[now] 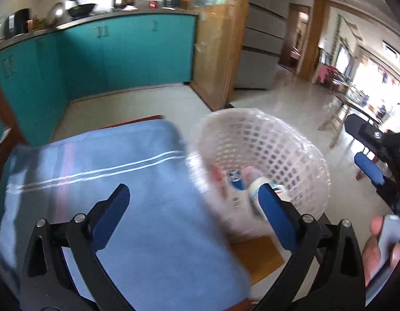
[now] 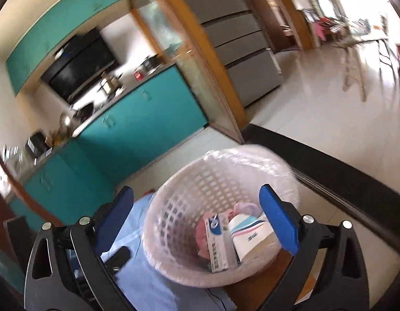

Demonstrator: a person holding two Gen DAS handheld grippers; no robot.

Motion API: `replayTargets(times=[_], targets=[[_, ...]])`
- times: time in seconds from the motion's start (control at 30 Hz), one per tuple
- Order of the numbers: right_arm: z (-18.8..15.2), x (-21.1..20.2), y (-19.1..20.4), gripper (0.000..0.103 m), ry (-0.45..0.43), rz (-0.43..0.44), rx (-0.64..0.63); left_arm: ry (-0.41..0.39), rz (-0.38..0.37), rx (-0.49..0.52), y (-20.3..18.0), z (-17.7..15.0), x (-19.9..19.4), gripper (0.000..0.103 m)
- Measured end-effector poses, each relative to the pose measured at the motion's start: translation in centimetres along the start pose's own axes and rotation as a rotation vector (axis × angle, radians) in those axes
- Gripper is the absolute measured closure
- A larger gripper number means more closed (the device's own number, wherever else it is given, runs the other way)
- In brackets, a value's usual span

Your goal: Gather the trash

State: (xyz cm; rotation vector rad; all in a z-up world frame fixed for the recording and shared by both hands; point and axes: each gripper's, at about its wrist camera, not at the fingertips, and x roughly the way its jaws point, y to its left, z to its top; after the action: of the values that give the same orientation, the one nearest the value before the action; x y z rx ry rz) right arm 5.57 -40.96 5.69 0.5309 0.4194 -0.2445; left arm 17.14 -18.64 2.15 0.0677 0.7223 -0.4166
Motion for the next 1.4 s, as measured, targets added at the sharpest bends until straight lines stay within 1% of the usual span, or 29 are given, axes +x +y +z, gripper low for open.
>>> replayTargets(times=[0.03,0.1,0.2,0.3,0.4,0.43,0.5,0.57,0.73,1.0,1.4], targets=[[-0.3,0.1,0.8,0.007,0.012,0.009,-0.023,-0.007,0.015,-0.004,0.6,-0.5,-0.8,0.003],[-1.1,0.4,2.5,0.007,0.04,0.023,-0.083,-0.021,0.073,-0.015,2.8,-1.7,-2.8,0.003],[-2.5,0.5,4.9,0.008,0.078,0.051,-0.159,-0.038,0.151,-0.072,6.4,-3.3,-5.6,0.003],[-4.2,0.5,7.3,0.008,0.112,0.068,-0.234,-0.061,0.217,-0.157,9.8,-4.6,-8.1,0.003],[-5.9,0.6,9.6,0.008,0.147,0.087,-0.313,-0.081,0.278,-0.201,12.0,-5.9,-9.8,0.003],[-6.6,0.5,10.2,0.008,0.157,0.093,-0.338,-0.083,0.288,-0.212,12.6,-6.2,-10.1,0.003],[-7.6,0.5,11.3,0.008,0.172,0.103,-0.374,-0.072,0.294,-0.233,13.5,-6.5,-10.0,0.003],[-8.5,0.3,12.3,0.008,0.178,0.115,-0.404,-0.066,0.283,-0.254,14.1,-6.7,-10.0,0.003],[-9.8,0.3,13.8,0.008,0.195,0.122,-0.457,-0.081,0.267,-0.274,14.1,-6.4,-10.4,0.003],[-10.3,0.6,13.9,0.008,0.201,0.113,-0.469,-0.084,0.255,-0.269,14.1,-6.5,-10.4,0.003],[-10.7,0.7,14.0,0.008,0.205,0.115,-0.479,-0.079,0.265,-0.265,14.1,-6.5,-10.5,0.003]])
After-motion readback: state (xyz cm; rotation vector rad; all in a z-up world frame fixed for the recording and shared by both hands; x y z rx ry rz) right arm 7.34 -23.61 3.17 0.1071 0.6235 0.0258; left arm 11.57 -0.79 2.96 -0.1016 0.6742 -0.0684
